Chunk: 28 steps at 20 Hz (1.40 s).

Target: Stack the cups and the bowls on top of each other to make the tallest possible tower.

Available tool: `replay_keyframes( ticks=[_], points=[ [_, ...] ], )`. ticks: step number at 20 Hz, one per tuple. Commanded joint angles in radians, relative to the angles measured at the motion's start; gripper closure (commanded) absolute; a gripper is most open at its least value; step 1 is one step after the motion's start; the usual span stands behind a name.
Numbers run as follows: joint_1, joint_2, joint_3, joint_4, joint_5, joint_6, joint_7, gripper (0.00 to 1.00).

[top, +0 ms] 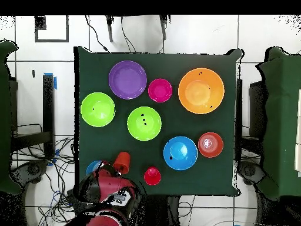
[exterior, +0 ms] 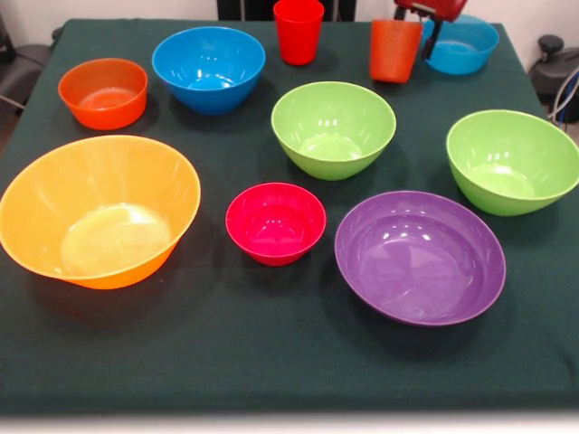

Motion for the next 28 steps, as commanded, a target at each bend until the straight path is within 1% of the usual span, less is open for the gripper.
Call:
replay_keyframes(
  ticks=[1,6,7,8,11,20,22,23,24,25,28],
  points=[
    [-0.020,0.046,0.099,-0.015,0.012,-0.033,0.196,0.00],
    [-0.024,0.052,0.093,-0.016,0.015,-0.030,0.197,0.00],
    [-0.035,0.051,0.106,-0.009,0.015,-0.027,0.203,0.00],
    [-0.009,0.050,0.085,-0.010,0.033,-0.021,0.207,1.00],
    [0.004,0.043,0.072,-0.010,0.040,0.006,0.197,1.00],
    [0.004,0.037,0.077,0.006,0.036,-0.001,0.205,1.00],
    [-0.010,0.025,0.092,0.019,0.034,-0.011,0.220,1.00],
    [-0.023,-0.005,0.107,0.037,0.029,0.014,0.220,1.00],
    [-0.008,-0.028,0.096,0.046,0.039,0.036,0.221,1.00],
    [0.013,-0.070,0.087,0.063,0.054,0.069,0.227,1.00],
    [0.004,-0.143,0.118,0.102,0.060,0.106,0.245,1.00]
  ],
)
